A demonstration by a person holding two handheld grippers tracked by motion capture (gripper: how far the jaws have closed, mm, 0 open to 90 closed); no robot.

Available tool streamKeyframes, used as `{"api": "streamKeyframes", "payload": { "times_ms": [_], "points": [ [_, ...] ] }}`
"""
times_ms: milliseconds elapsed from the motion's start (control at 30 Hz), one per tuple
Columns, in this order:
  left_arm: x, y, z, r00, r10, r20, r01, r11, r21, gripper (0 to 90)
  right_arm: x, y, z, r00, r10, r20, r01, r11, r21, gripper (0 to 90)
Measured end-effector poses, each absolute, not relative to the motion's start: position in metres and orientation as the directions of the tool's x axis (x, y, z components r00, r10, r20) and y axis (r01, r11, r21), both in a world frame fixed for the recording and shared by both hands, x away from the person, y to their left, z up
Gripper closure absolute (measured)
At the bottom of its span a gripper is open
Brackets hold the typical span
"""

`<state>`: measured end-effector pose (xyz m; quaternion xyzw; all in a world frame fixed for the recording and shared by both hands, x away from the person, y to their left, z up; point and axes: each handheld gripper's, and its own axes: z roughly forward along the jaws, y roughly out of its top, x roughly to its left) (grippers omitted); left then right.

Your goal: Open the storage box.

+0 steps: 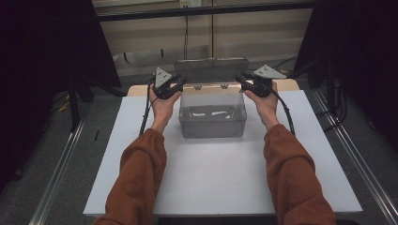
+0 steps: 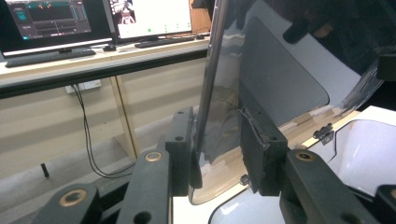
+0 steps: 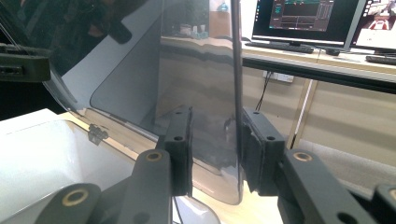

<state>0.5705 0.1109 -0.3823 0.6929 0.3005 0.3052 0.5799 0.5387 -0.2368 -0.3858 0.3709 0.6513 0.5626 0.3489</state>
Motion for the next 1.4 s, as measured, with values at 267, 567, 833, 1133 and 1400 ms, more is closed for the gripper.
{"api": "streamKeyframes", "payload": {
  "times_ms": [267,567,833,1133,1400],
  "points": [
    [0.575,0.109,-0.387,0.629,0.774,0.074,0.096,-0.172,0.980,65.4,0.545,-0.238,-0.394,-0.478,0.878,-0.032,0.120,0.101,0.988,66.5],
    [0.583,0.105,-0.393,0.615,0.788,0.031,0.143,-0.150,0.978,65.2,0.553,-0.237,-0.395,-0.474,0.880,-0.018,0.150,0.100,0.984,67.0],
    [0.591,0.104,-0.400,0.606,0.796,0.003,0.182,-0.142,0.973,65.1,0.559,-0.237,-0.397,-0.470,0.882,-0.022,0.168,0.114,0.979,68.2],
    [0.598,0.105,-0.405,0.603,0.798,0.004,0.209,-0.163,0.964,68.7,0.567,-0.239,-0.404,-0.466,0.885,0.008,0.203,0.098,0.974,69.6],
    [0.601,0.105,-0.407,0.605,0.796,-0.022,0.235,-0.152,0.960,67.0,0.570,-0.240,-0.406,-0.463,0.886,0.024,0.213,0.085,0.973,70.4]
  ]
}}
